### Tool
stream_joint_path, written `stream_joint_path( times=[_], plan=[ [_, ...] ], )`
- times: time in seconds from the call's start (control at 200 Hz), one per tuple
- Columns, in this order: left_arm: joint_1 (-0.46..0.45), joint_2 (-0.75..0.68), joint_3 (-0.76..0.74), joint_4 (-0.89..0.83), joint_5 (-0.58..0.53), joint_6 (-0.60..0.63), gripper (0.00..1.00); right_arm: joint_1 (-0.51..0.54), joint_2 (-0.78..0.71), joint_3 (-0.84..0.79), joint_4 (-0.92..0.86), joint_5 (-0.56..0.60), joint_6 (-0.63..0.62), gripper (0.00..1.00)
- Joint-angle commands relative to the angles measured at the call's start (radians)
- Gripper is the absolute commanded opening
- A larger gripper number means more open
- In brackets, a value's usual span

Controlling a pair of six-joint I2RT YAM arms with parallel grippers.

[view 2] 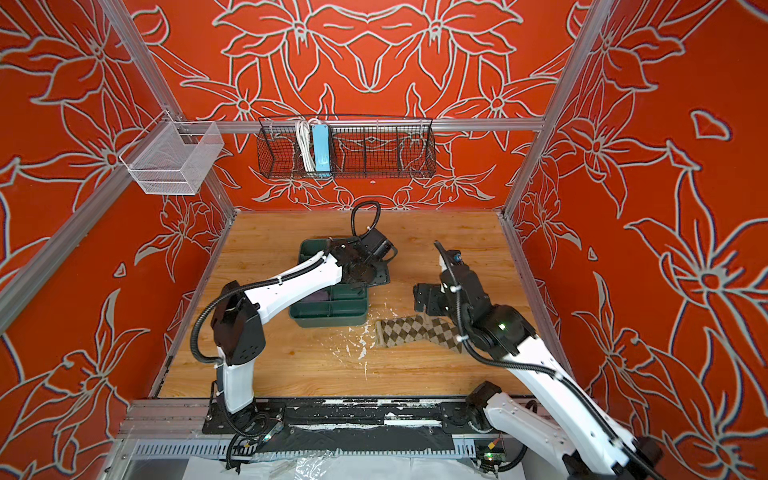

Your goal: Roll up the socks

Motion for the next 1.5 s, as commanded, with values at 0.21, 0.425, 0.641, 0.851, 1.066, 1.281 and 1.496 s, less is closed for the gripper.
stream_joint_path(
  times=[0.21,0.425,0.641,0.851,1.066,1.281,1.496],
  plan=[
    [0.0,0.121,0.102,-0.138,-0.062,-0.02,0.6,-0.003,-0.012,-0.026,-0.059,-0.051,-0.023,0.86],
    [0.001,0.118,0.066,-0.12,-0.087,0.025,0.5,-0.003,0.047,-0.034,-0.067,-0.039,0.066,0.73],
    [0.005,0.1,-0.005,-0.067,-0.067,0.065,0.3,-0.004,0.106,-0.005,-0.094,0.014,0.118,0.69],
    [0.037,0.043,-0.126,0.009,-0.052,0.092,0.15,-0.005,0.191,0.009,-0.088,-0.001,0.145,0.49],
    [0.104,-0.079,-0.282,0.037,-0.053,0.168,0.0,-0.004,0.243,-0.018,-0.054,0.008,0.182,0.48],
    [0.173,-0.23,-0.485,0.082,-0.059,0.286,0.0,-0.006,0.359,0.01,-0.074,0.028,0.239,0.52],
    [0.256,-0.338,-0.626,0.144,-0.042,0.35,0.0,-0.005,0.478,0.07,-0.088,0.014,0.255,0.68]
  ],
)
